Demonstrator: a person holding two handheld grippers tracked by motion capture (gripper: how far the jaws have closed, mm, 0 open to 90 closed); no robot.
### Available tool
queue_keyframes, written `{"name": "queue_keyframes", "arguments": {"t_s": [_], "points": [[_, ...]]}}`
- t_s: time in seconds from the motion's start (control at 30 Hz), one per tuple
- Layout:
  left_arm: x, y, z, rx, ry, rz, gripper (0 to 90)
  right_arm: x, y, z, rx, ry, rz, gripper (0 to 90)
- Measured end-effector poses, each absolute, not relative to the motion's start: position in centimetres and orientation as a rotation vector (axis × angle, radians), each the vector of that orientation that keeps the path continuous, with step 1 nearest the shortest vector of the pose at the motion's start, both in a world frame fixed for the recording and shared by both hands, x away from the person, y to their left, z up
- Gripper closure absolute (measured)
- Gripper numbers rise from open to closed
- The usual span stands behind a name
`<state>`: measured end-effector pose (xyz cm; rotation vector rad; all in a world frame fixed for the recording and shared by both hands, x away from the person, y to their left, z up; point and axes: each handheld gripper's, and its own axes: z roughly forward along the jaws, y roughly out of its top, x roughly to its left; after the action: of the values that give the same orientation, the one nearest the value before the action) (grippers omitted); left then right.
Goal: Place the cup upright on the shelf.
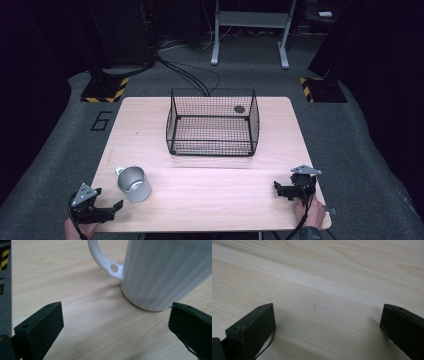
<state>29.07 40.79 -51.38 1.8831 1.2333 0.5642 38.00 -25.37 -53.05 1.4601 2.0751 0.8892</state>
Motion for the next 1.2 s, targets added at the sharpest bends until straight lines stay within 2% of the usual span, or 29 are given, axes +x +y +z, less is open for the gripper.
{"name": "queue_keyframes", "arguments": {"t_s": [0.37, 0.6, 1.2], "points": [[28.1, 40.2, -47.8, 1.847, 1.118, 0.598, 0.0, 38.0, -25.4, -53.1, 1.459, 2.074, 0.890, 0.0], [28.6, 38.4, -45.6, 1.864, 1.035, 0.609, 0.0, 38.0, -25.4, -53.1, 1.460, 2.074, 0.890, 0.0], [31.6, 35.7, -45.4, 1.917, 0.985, 0.589, 0.0, 38.0, -25.4, -53.1, 1.459, 2.075, 0.890, 0.0]]}}
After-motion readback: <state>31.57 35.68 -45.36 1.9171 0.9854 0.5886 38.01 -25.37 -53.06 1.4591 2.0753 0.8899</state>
